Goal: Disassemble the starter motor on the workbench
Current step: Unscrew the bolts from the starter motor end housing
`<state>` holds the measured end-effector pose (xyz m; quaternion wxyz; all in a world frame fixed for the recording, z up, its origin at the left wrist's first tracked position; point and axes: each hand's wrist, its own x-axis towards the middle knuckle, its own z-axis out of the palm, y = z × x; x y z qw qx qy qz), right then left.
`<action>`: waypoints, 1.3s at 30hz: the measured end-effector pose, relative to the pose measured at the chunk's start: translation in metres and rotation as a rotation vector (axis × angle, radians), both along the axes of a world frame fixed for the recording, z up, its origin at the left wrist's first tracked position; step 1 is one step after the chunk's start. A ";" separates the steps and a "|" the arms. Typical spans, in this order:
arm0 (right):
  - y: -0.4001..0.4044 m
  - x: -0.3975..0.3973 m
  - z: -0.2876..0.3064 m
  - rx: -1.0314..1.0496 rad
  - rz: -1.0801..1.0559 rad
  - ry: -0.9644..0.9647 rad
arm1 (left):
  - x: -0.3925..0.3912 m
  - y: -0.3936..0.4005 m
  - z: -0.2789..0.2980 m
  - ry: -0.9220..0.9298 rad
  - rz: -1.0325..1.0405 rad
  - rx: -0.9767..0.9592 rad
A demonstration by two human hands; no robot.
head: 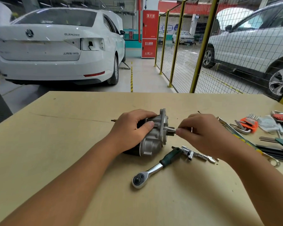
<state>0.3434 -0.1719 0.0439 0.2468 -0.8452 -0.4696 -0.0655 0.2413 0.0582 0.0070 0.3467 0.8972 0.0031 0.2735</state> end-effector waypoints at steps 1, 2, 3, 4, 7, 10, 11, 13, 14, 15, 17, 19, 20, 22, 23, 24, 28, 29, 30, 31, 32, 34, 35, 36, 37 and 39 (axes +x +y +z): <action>-0.001 0.002 0.001 -0.004 -0.001 0.011 | 0.000 0.000 0.000 0.002 -0.002 0.008; -0.001 0.003 0.002 -0.014 -0.008 0.016 | 0.000 0.001 0.000 0.004 -0.005 0.016; -0.001 0.004 0.003 -0.029 -0.016 0.011 | 0.000 0.001 0.000 0.006 -0.007 0.022; 0.000 0.004 0.003 -0.042 -0.027 -0.002 | 0.000 0.001 0.000 0.007 -0.009 0.025; 0.003 0.002 0.002 -0.028 -0.065 -0.055 | 0.000 0.001 -0.001 0.000 -0.007 0.012; 0.002 0.000 0.002 0.013 -0.092 -0.079 | 0.001 0.000 -0.001 -0.011 0.002 0.008; 0.002 0.000 0.002 0.013 -0.095 -0.080 | 0.001 0.000 -0.001 -0.012 0.004 0.015; 0.003 -0.001 0.002 0.013 -0.090 -0.066 | 0.000 0.001 -0.001 -0.007 0.006 0.028; 0.003 -0.001 0.001 0.015 -0.087 -0.054 | 0.000 0.001 -0.001 -0.006 0.005 0.031; 0.003 -0.001 0.001 0.014 -0.084 -0.041 | 0.000 0.001 -0.001 -0.006 0.004 0.032; 0.001 0.000 0.001 0.015 -0.070 0.012 | 0.001 0.000 -0.001 -0.007 0.002 0.017; -0.001 -0.002 0.001 0.048 -0.047 0.082 | 0.001 0.000 -0.001 -0.010 0.004 0.005; -0.001 -0.003 0.002 0.059 -0.035 0.101 | 0.001 0.000 -0.001 -0.009 0.006 0.006; -0.001 -0.003 0.002 0.049 -0.011 0.103 | 0.001 0.000 -0.001 -0.005 0.005 0.012; -0.001 -0.003 0.002 0.036 -0.008 0.093 | 0.000 0.000 0.000 -0.003 0.004 0.014; 0.000 -0.002 0.003 0.021 -0.013 0.077 | 0.000 -0.001 0.000 -0.002 0.004 0.014; 0.002 -0.002 0.002 0.010 -0.032 -0.018 | -0.002 -0.001 0.002 0.005 -0.006 0.024; 0.002 -0.003 0.002 0.009 -0.034 -0.046 | -0.002 -0.001 0.002 0.009 -0.010 0.029; 0.002 -0.004 0.001 0.007 -0.039 -0.072 | -0.002 -0.001 0.002 0.011 -0.011 0.033; 0.002 -0.005 0.001 0.006 -0.046 -0.093 | -0.002 -0.001 0.002 0.010 -0.009 0.036; 0.002 -0.005 0.001 0.013 -0.053 -0.106 | -0.002 -0.001 0.002 0.009 -0.005 0.035; 0.002 -0.004 0.001 0.051 -0.058 -0.109 | -0.001 -0.001 0.002 0.001 0.000 0.024; 0.002 -0.003 0.001 0.074 -0.059 -0.095 | -0.001 -0.001 0.002 -0.002 0.002 0.017; 0.001 -0.003 0.001 0.091 -0.062 -0.075 | 0.000 -0.001 0.001 -0.004 0.004 0.015; 0.001 -0.003 0.001 0.100 -0.066 -0.057 | 0.000 -0.001 0.001 -0.005 0.006 0.015; 0.002 -0.006 0.000 0.112 -0.062 -0.048 | 0.000 -0.001 0.001 -0.005 0.009 0.019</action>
